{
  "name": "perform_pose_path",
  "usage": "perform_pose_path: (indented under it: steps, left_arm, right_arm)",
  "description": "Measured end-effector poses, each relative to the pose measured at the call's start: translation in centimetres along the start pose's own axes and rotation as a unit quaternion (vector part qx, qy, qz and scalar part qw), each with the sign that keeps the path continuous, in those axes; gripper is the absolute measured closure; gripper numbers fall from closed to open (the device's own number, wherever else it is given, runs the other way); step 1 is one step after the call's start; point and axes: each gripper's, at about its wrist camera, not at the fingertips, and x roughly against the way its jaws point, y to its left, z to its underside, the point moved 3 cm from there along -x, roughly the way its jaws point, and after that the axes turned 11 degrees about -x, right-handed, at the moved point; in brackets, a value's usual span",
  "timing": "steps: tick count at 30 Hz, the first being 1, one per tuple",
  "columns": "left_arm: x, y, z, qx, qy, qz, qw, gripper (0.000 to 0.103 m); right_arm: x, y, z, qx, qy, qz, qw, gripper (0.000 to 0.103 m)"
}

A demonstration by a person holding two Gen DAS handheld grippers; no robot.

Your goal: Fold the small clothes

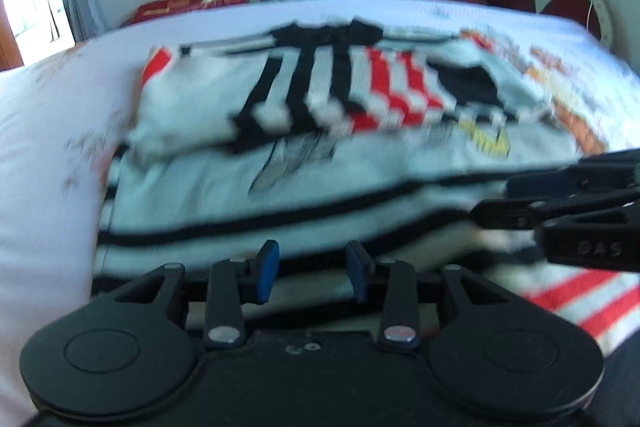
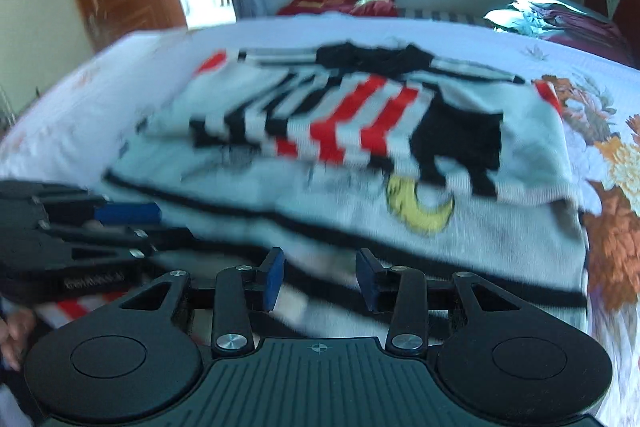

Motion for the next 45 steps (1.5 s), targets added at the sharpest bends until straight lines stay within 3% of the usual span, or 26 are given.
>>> perform_pose_path:
  steps: [4, 8, 12, 15, 17, 21, 29, 34, 38, 45]
  left_arm:
    - [1.5, 1.8, 2.8, 0.003, -0.008, -0.009, 0.9999, 0.063]
    - [3.3, 3.0, 4.7, 0.01, -0.013, -0.014, 0.9998, 0.063]
    - [5.1, 2.7, 4.8, 0.029, -0.023, -0.003, 0.9993, 0.066]
    - [6.5, 1.3, 4.7, 0.022, -0.042, 0.019, 0.9987, 0.066]
    - [6.8, 0.2, 5.1, 0.01, -0.044, 0.027, 0.9986, 0.066]
    - [6.5, 0.1, 7.4, 0.017, -0.011, 0.026, 0.9995, 0.063]
    - [8.5, 1.0, 9.4, 0.027, -0.01, 0.017, 0.9994, 0.064]
    - [9.5, 0.9, 10.1, 0.033, -0.012, 0.016, 0.9992, 0.058]
    - [10.6, 1.3, 10.6, 0.044, -0.022, 0.013, 0.9987, 0.044]
    - [12.2, 3.0, 12.0, 0.07, -0.029, 0.018, 0.9969, 0.042]
  right_arm:
    - [1.2, -1.5, 2.7, 0.02, -0.01, 0.06, 0.998, 0.062]
    - [3.1, -2.6, 3.6, -0.004, -0.016, 0.112, 0.994, 0.062]
    - [5.2, -0.4, 4.3, -0.038, -0.03, 0.073, 0.996, 0.062]
    - [5.8, 2.3, 5.3, -0.029, -0.03, 0.06, 0.997, 0.062]
    - [5.3, 3.4, 6.3, -0.016, -0.018, 0.07, 0.997, 0.062]
    - [5.4, 2.6, 8.5, -0.005, -0.011, 0.111, 0.994, 0.062]
    - [9.2, -0.2, 10.8, -0.051, -0.021, 0.143, 0.988, 0.062]
    - [10.7, 0.0, 12.2, -0.063, -0.029, 0.155, 0.985, 0.062]
    - [12.1, -0.5, 13.1, -0.089, -0.041, 0.172, 0.98, 0.062]
    - [14.2, -1.9, 14.2, -0.137, -0.046, 0.182, 0.973, 0.061]
